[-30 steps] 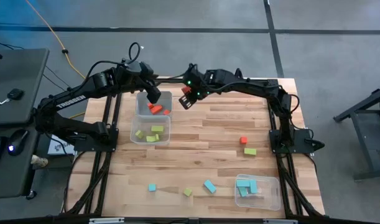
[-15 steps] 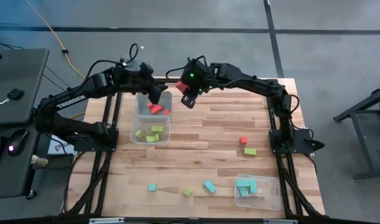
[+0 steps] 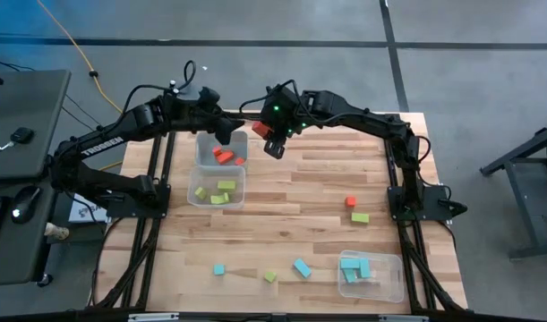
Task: Sort & place blocks by color
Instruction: Put the orange block into the gray bin
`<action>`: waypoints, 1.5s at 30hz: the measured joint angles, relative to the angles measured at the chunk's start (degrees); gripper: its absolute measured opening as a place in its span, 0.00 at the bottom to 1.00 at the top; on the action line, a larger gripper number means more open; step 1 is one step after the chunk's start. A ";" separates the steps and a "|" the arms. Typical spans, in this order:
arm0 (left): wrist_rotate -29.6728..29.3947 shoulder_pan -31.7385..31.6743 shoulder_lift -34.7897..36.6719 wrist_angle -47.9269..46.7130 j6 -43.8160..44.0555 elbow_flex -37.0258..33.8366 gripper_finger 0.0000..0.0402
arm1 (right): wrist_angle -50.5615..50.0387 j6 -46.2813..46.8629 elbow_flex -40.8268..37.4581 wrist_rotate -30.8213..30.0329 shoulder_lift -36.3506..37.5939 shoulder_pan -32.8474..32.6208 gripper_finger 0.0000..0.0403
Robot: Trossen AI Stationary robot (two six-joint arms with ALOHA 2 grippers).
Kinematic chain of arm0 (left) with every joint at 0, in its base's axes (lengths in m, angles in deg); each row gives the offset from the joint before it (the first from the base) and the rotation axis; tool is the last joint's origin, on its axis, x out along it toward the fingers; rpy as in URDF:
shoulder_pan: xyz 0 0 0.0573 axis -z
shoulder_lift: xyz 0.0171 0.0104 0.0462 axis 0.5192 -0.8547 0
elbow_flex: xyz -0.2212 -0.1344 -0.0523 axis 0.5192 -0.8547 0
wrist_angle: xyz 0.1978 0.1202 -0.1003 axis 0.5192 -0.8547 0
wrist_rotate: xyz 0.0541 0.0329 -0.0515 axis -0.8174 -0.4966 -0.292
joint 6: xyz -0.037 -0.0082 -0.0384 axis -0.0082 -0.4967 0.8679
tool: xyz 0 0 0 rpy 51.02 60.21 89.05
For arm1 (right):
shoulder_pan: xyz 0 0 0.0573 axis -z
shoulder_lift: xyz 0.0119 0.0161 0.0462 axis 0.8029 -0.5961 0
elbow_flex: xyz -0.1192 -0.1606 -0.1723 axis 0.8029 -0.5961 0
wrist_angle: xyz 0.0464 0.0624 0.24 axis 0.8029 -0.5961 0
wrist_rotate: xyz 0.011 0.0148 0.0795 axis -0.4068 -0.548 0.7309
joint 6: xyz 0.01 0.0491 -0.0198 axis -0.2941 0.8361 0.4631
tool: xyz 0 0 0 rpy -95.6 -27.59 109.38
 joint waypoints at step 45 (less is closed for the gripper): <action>4.71 -0.48 -10.86 9.95 13.33 0.00 0.52 | 3.09 -2.24 0.00 -1.48 0.00 -0.04 0.27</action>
